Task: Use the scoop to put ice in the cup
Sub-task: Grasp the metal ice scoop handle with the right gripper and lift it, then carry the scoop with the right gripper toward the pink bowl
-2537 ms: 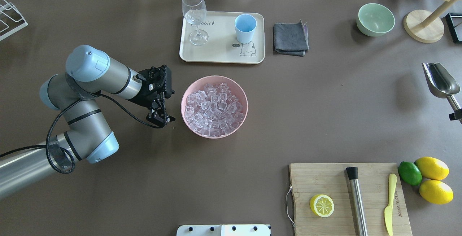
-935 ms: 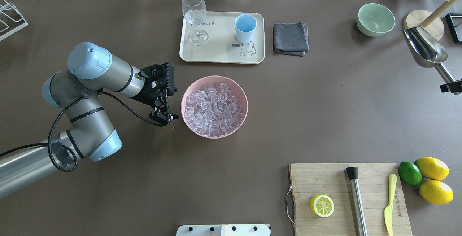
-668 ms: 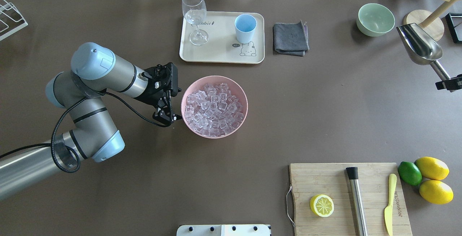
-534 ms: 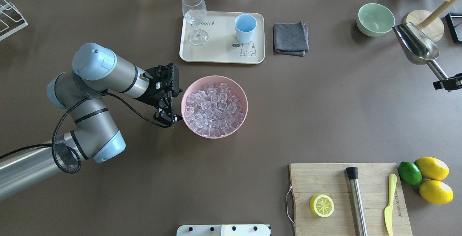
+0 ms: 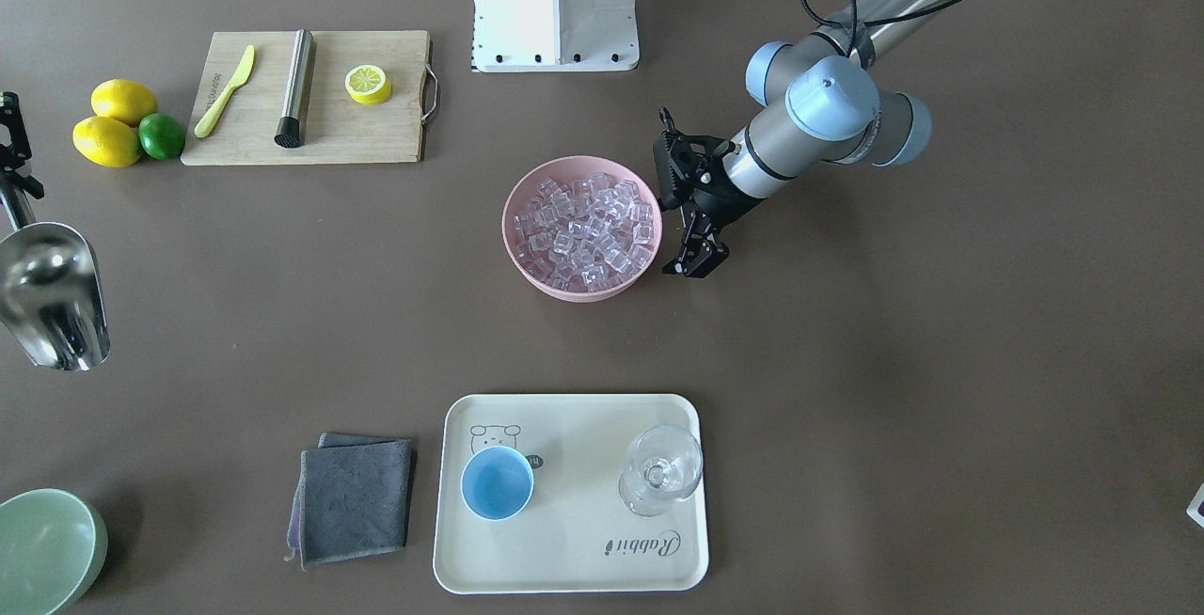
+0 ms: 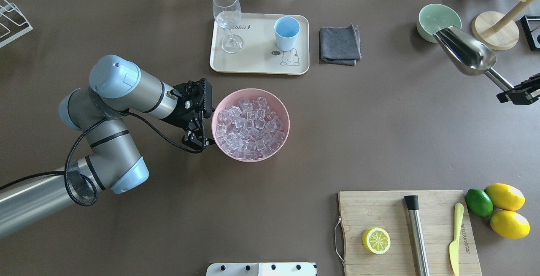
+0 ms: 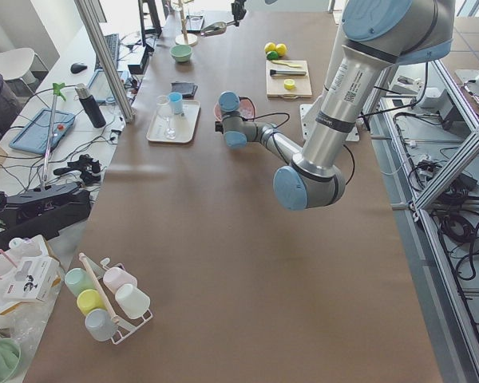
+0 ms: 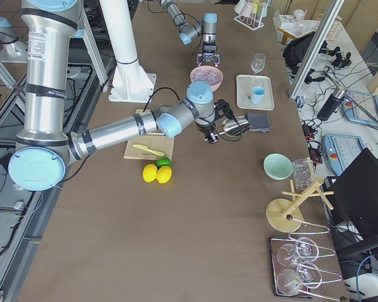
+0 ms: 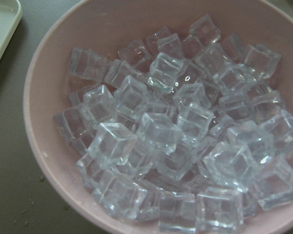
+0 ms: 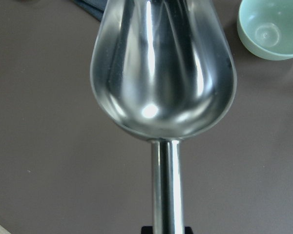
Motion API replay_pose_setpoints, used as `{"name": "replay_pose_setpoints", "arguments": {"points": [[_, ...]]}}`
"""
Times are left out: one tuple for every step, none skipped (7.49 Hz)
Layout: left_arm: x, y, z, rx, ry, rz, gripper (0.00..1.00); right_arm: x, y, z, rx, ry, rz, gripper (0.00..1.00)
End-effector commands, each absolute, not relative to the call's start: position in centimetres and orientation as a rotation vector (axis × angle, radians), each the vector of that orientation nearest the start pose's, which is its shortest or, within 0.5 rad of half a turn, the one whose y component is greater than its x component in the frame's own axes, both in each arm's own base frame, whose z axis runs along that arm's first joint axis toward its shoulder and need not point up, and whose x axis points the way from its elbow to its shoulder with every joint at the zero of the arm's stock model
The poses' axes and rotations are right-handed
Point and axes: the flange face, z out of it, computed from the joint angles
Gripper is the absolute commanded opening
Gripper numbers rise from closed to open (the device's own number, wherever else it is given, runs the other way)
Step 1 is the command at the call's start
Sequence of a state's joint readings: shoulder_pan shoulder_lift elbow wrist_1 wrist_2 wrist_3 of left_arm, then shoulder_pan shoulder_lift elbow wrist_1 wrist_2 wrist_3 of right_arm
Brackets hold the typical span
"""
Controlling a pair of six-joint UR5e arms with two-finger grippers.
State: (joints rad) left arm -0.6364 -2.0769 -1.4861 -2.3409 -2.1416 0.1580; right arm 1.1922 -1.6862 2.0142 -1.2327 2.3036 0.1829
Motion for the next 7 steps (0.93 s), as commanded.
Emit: {"name": "replay_pose_setpoints", "arguments": {"points": [[50.1, -46.5, 31.3, 0.949, 0.976, 1.275, 0.99, -10.7, -44.7, 43.0, 0.458, -0.824, -0.529, 0.0], [50.1, -46.6, 31.4, 0.946, 0.975, 1.274, 0.99, -10.8, -44.4, 41.7, 0.479, -0.84, -0.548, 0.0], [50.2, -46.6, 31.6, 0.943, 0.974, 1.274, 0.99, -11.3, -44.0, 41.6, 0.496, -0.826, -0.606, 0.0], [50.2, -46.6, 31.6, 0.943, 0.974, 1.274, 0.99, -12.3, -43.6, 41.9, 0.483, -0.821, -0.661, 0.0], [50.2, -46.6, 31.6, 0.943, 0.974, 1.274, 0.99, -13.1, -43.4, 41.2, 0.502, -0.819, -0.705, 0.0], [50.2, -46.6, 31.7, 0.94, 0.973, 1.274, 0.99, -13.5, -42.7, 39.8, 0.529, -0.815, -0.736, 0.0], [50.4, -46.6, 31.7, 0.939, 0.974, 1.275, 0.99, -15.2, -42.0, 39.0, 0.523, -0.814, -0.776, 0.0]]}}
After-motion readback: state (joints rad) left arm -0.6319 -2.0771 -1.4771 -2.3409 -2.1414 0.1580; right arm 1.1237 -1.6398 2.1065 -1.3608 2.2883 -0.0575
